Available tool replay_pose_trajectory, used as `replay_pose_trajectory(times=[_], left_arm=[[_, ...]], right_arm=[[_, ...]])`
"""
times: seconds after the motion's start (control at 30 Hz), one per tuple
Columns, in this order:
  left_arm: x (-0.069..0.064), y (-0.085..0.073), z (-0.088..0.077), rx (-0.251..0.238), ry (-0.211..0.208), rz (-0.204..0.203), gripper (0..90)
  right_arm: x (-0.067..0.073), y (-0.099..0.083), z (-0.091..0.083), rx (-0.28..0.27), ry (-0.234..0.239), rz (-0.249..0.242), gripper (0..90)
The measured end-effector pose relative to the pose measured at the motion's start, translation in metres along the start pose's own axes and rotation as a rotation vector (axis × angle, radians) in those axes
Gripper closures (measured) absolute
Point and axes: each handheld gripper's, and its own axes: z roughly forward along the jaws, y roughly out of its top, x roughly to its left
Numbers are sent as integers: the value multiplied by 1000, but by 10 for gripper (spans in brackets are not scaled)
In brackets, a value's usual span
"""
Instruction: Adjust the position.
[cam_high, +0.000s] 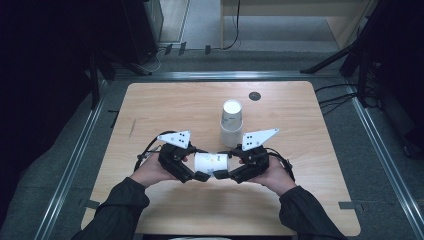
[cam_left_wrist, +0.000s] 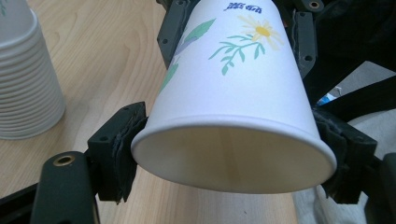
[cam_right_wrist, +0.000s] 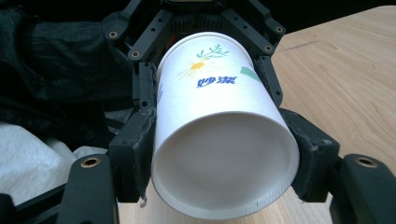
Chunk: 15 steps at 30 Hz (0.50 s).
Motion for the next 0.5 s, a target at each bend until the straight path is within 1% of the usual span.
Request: replay_pose_trajectory(times=[0.2, 0.37, 0.5], left_arm=[[1, -1, 2, 29, -2, 2, 239], [1, -1, 1, 29, -3, -1, 249], [1, -1, 0, 28, 2, 0, 253]], right_arm=[[-1, -1, 1, 14, 0, 8, 345], [-2, -1, 1, 15, 7, 19, 346], [-1, -1, 2, 15, 1, 8, 340]])
